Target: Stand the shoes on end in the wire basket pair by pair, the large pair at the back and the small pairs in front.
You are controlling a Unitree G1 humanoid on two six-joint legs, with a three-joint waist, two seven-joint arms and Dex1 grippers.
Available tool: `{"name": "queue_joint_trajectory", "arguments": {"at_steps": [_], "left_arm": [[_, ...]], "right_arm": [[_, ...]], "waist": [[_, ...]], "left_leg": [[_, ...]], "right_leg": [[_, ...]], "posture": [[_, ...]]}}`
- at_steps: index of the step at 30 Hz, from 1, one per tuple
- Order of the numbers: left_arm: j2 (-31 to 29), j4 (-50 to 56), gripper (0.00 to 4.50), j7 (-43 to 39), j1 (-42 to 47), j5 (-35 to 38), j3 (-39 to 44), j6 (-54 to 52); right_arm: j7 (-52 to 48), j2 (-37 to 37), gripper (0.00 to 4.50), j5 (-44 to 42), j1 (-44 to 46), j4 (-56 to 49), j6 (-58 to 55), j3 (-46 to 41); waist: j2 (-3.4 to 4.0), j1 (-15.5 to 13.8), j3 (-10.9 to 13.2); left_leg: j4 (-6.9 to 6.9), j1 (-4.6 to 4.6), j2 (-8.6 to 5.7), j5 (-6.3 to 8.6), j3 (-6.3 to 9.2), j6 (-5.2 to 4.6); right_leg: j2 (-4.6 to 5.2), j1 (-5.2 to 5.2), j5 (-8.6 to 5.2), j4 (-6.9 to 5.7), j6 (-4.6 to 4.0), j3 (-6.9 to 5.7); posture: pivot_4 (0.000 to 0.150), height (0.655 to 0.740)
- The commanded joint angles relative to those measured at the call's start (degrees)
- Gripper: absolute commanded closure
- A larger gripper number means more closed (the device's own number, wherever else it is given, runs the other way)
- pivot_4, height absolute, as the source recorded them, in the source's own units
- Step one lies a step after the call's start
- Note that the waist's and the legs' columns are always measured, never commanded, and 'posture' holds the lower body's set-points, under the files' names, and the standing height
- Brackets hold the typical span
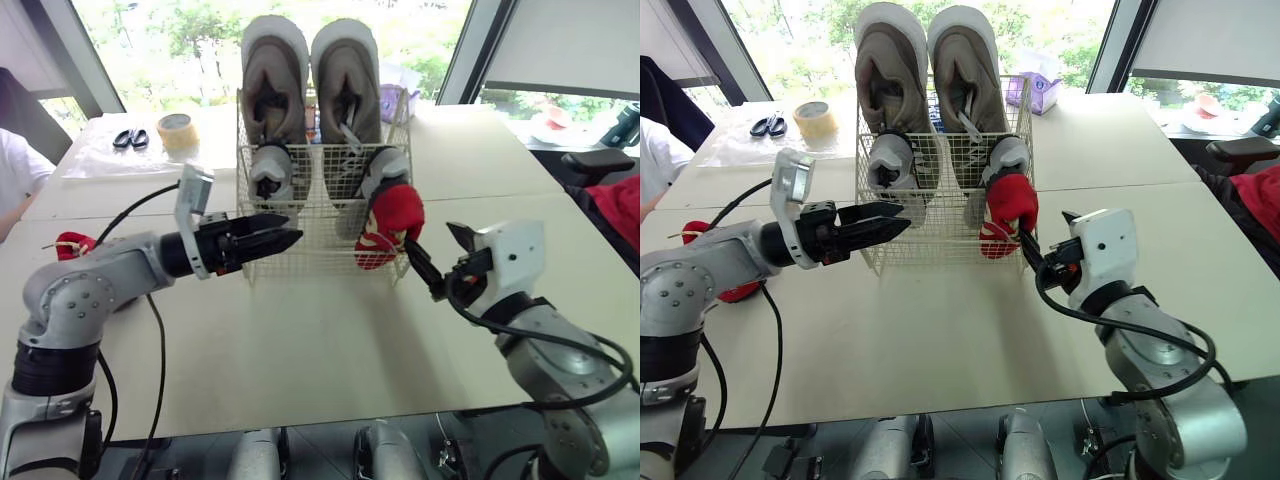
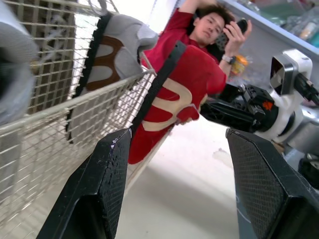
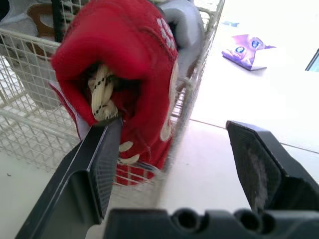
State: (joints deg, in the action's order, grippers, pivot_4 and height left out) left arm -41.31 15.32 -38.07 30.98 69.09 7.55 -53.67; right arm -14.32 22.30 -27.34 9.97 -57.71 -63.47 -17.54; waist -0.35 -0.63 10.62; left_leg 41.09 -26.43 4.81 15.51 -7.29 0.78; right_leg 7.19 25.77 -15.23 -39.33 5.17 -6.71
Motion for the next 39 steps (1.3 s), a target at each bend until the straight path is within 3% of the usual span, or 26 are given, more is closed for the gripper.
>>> {"name": "queue_joint_trajectory", "arguments": {"at_steps": [1,6,8,9,11,12,14,17,20,22,24,26,31,34,39], "left_arm": [[-0.5,-0.16,1.36,-1.95,1.35,-0.69,1.38,-0.22],[-0.14,-1.24,1.36,-3.39,1.76,-2.26,1.34,0.02],[-0.08,-1.24,1.36,-3.46,2.1,-1.85,1.87,-0.47],[-0.44,-1.02,1.12,-3.31,2.1,-1.18,2.71,-0.94],[-1.47,-0.57,0.54,-2.7,2.03,-0.82,4.3,-1.48],[-2.02,-0.37,0.1,-2.03,1.97,-1.03,5.06,-1.6],[-3.51,0.33,0.03,0.14,1.64,-0.43,7.36,-2.66],[-8.69,0.53,0.03,5.84,0.67,1.12,12.73,-6.9],[-15.92,-2.29,0.03,7.2,-0.71,0.31,16.18,-11.53],[-22.04,-9.8,0.03,9.6,-0.75,-5.26,19.37,-12.24],[-28.31,-19.48,0.03,17.38,3.36,-14.38,17.2,-13.46],[-31.83,-29.84,0.03,27.04,13.13,-22.19,12.2,-21.07],[-31.66,-42.57,0.03,37.41,33.29,-33.55,10.26,-33.25],[-31.51,-45.67,0.03,38.84,34.2,-37.66,11.36,-37.97],[-30.19,-49.36,0.03,39.51,26.04,-39.46,18.03,-38.83]], "right_arm": [[-8.97,7.37,0.93,-11.72,-1.59,-1.75,-1.13,-10.7],[-14.59,16.6,0.93,-26.83,-0.49,3.24,-4.6,-19.95],[-19.27,23.4,0.38,-34.44,-0.39,7.59,-6.36,-23.67],[-22.58,29.23,0.03,-39.27,-0.29,11.51,-9.54,-26.03],[-27.59,40.71,0.0,-46.68,1.87,18.21,-14.05,-28.29],[-29.15,45.67,0.0,-49.07,5.23,21.4,-13.49,-27.67],[-29.95,52.6,0.0,-54.99,15.24,28.61,-9.08,-23.41],[-35.98,57.2,0.0,-60.3,25.28,33.17,-5.59,-14.8],[-40.83,56.02,0.0,-58.06,32.0,33.53,-2.97,-4.79],[-47.51,51.62,0.0,-52.42,35.69,32.94,0.66,2.96],[-53.41,48.33,0.0,-45.23,37.56,34.17,4.9,8.98],[-56.6,45.77,0.0,-41.7,39.64,35.96,6.66,12.28],[-63.0,42.24,0.0,-34.82,42.41,38.12,10.23,16.92],[-65.45,40.68,0.0,-31.07,43.09,39.82,12.19,18.66],[-66.04,39.02,0.0,-28.92,42.65,39.54,12.16,18.65]], "waist": [[0.0,-0.05,0.01],[-0.02,-0.04,0.01],[-0.02,-0.04,0.02],[-0.02,-0.07,0.03],[-0.02,-0.08,0.11],[-0.05,0.0,0.14],[-0.01,0.47,0.15],[-0.16,0.75,0.17],[-0.31,1.52,0.24],[-0.34,1.82,0.25],[-0.38,1.69,0.28],[-0.45,1.15,0.31],[-0.64,-0.25,0.24],[-0.68,-0.08,0.23],[-0.73,0.13,0.25]], "left_leg": [[-0.01,-0.01,0.0,0.0,0.0,0.0],[0.0,0.09,0.0,0.09,0.04,-0.16],[0.0,0.1,0.0,0.11,0.04,-0.2],[0.0,0.1,0.0,0.12,0.05,-0.21],[0.02,0.1,-0.02,0.16,0.04,-0.28],[0.01,0.1,-0.02,0.17,0.07,-0.3],[0.01,0.12,0.01,0.17,0.04,-0.31],[-0.16,0.14,0.07,0.17,0.1,-0.28],[-0.17,0.09,0.1,0.17,0.11,-0.27],[-0.12,0.09,0.08,0.18,-0.01,-0.27],[-0.12,0.09,0.09,0.18,-0.13,-0.28],[-0.13,-0.07,0.1,0.15,-0.13,-0.23],[0.09,-0.53,0.05,-0.01,-0.26,0.03],[0.19,-0.8,0.04,-0.01,-0.27,0.02],[0.21,-0.81,0.08,-0.08,-0.27,0.14]], "right_leg": [[0.0,0.0,0.0,0.02,0.0,0.0],[0.0,-0.12,0.01,0.06,0.0,-0.02],[0.0,-0.13,0.01,0.06,-0.02,-0.01],[0.0,-0.14,0.01,0.09,-0.02,-0.02],[0.02,-0.18,0.02,0.13,-0.02,-0.01],[0.03,-0.19,0.02,0.16,-0.03,-0.03],[0.02,-0.13,0.03,0.15,-0.07,0.01],[-0.06,-0.12,-0.02,0.21,-0.17,-0.02],[-0.05,-0.09,-0.03,0.25,-0.17,-0.04],[0.01,-0.02,-0.02,0.24,-0.15,0.06],[0.02,0.05,-0.02,0.22,-0.15,0.08],[0.0,0.32,-0.02,0.11,-0.15,0.09],[0.04,0.72,0.02,-0.01,-0.07,0.11],[0.06,0.93,0.04,-0.02,-0.03,0.08],[0.05,1.09,0.04,-0.28,-0.04,0.09]], "posture": [[0.15,0.6797],[0.15,0.6797],[0.15,0.6797],[0.15,0.6797],[0.15,0.6797],[0.15,0.6797],[0.15,0.6797],[0.15,0.6797],[0.15,0.6797],[0.15,0.6797],[0.15,0.6797],[0.15,0.6797],[0.15,0.6797],[0.15,0.6797],[0.15,0.6797]]}}
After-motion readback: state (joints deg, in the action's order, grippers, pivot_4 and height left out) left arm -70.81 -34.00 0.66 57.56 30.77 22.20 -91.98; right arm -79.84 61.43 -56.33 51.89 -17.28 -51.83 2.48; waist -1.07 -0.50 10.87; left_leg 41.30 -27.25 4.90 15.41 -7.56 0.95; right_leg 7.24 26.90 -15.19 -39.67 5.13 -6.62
